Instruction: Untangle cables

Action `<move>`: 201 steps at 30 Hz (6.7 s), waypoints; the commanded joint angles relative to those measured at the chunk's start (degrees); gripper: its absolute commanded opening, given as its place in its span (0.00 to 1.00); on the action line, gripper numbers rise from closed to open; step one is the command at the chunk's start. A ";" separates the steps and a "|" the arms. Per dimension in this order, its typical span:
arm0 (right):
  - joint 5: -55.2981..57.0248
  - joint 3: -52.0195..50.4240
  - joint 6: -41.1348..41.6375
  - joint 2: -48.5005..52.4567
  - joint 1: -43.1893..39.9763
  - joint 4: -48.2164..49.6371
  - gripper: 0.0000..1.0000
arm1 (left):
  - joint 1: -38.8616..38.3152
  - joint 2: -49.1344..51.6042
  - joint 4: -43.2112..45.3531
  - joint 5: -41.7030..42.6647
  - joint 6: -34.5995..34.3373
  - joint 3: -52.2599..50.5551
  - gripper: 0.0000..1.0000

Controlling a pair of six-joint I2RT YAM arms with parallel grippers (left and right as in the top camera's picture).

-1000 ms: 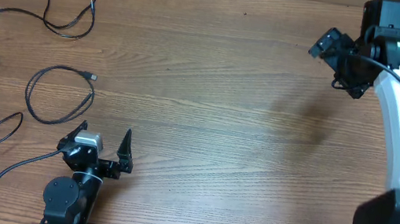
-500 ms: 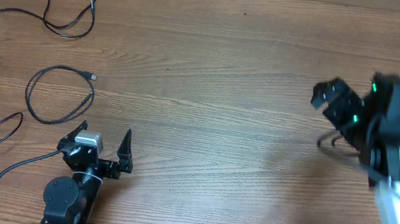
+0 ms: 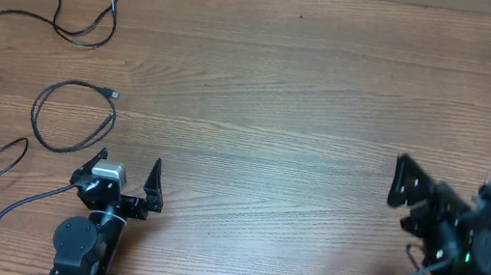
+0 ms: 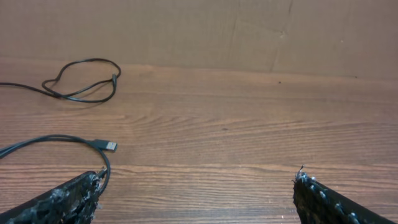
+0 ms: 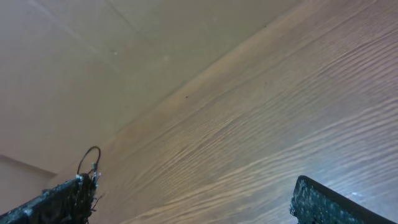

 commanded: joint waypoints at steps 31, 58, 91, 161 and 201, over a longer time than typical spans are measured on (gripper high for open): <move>-5.33 -33.64 -33.16 -18.64 -0.04 31.76 1.00 | -0.35 -0.63 0.17 0.24 0.87 -0.31 0.99; -6.10 -37.77 -36.50 -22.97 -0.13 33.53 1.00 | -0.35 -0.63 0.17 0.24 0.87 -0.31 1.00; -5.92 -37.77 -42.07 -22.97 0.81 33.48 1.00 | -0.35 -0.63 0.17 0.24 0.87 -0.31 0.99; -2.03 -37.75 -37.31 -22.97 0.48 33.09 1.00 | -0.35 -0.63 0.17 0.24 0.85 -0.31 1.00; -2.03 -37.73 -37.31 -22.97 0.48 33.09 1.00 | -0.35 -0.63 0.17 0.24 0.87 -0.31 1.00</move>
